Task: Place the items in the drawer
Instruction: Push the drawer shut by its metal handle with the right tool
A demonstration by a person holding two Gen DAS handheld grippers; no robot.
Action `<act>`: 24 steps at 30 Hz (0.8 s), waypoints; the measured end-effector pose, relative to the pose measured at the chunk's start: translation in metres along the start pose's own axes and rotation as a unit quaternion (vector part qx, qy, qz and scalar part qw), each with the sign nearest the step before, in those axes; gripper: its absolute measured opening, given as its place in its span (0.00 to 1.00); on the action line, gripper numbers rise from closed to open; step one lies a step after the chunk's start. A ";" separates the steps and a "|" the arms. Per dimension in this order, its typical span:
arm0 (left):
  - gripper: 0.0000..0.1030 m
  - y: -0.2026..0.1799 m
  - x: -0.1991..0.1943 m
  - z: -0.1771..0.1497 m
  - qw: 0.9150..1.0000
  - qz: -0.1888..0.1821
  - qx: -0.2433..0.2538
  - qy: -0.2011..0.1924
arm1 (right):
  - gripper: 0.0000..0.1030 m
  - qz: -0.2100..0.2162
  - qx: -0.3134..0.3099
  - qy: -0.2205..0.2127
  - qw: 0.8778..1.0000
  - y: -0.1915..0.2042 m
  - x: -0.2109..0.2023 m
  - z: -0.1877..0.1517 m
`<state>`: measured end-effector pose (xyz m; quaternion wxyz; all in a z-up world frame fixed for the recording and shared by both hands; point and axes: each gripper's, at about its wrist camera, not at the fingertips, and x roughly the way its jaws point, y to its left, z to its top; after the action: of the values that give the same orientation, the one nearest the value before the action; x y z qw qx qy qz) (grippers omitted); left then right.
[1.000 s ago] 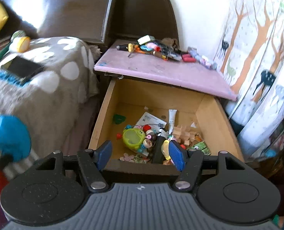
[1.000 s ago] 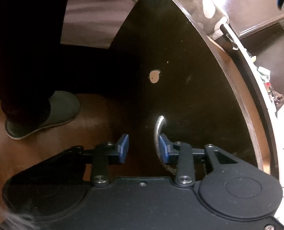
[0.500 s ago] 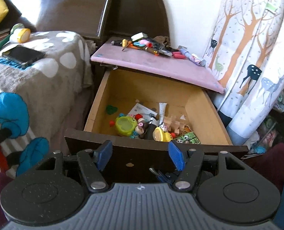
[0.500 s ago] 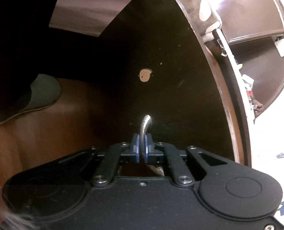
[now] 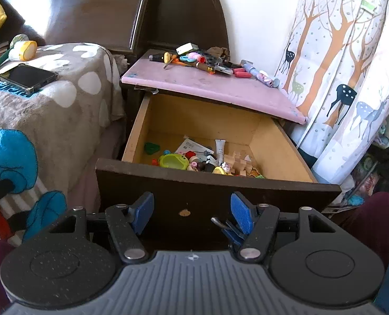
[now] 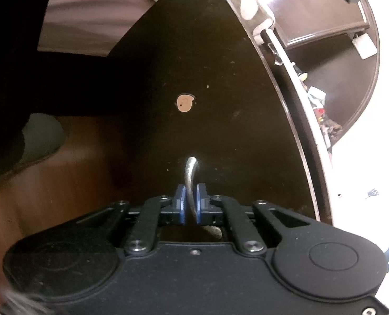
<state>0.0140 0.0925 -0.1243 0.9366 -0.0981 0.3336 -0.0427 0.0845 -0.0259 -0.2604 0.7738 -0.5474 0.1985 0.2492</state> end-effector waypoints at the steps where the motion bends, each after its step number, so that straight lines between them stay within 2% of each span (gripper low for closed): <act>1: 0.62 0.001 0.001 0.000 1.000 0.000 -0.003 0.001 | 0.00 -0.004 0.005 0.002 1.000 -0.003 0.003 0.001; 4: 0.62 0.004 0.002 0.001 1.000 -0.002 -0.005 0.000 | 0.00 -0.021 0.017 0.006 1.000 -0.009 0.013 0.005; 16: 0.62 0.010 0.020 0.011 1.000 0.000 0.013 -0.006 | 0.00 -0.011 0.004 0.009 1.000 -0.028 0.054 0.010; 24: 0.62 0.008 0.039 0.023 0.998 0.010 0.057 -0.022 | 0.00 -0.027 0.010 0.020 0.999 -0.046 0.084 0.017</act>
<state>0.0585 0.0984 -0.1329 0.9483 -0.0420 0.3105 -0.0502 0.1793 -0.0080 -0.2690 0.7819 -0.5492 0.2013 0.2155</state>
